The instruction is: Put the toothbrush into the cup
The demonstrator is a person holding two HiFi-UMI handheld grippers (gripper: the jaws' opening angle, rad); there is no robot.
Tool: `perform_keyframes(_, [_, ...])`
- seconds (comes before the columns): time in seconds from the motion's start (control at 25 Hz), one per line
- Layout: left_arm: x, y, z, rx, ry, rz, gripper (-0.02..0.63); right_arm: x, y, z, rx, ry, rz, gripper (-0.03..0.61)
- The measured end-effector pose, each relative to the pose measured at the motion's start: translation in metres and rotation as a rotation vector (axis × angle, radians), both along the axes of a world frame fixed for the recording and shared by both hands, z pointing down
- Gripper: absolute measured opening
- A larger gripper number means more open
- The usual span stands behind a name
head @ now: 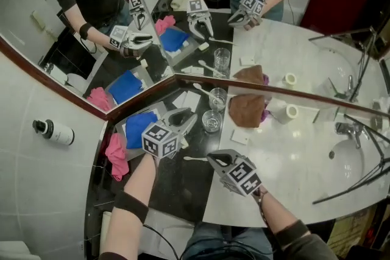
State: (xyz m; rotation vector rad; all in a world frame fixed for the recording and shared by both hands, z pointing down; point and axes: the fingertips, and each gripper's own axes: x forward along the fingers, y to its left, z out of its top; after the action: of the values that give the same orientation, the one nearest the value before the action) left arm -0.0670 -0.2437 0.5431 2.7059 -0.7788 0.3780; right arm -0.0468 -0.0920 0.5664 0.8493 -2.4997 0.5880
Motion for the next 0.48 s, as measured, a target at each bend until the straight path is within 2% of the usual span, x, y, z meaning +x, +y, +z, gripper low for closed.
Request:
perform_keyframes(0.16, [-0.015, 0.033, -0.038, 0.001, 0.008, -0.098, 0.003, 0.018, 0.012, -0.021, 0.019, 0.018, 0.009, 0.018])
perform_keyframes(0.48, [-0.039, 0.111, -0.087, -0.01, -0.007, -0.276, 0.0, 0.066, 0.036, -0.031, 0.038, 0.051, 0.04, 0.018])
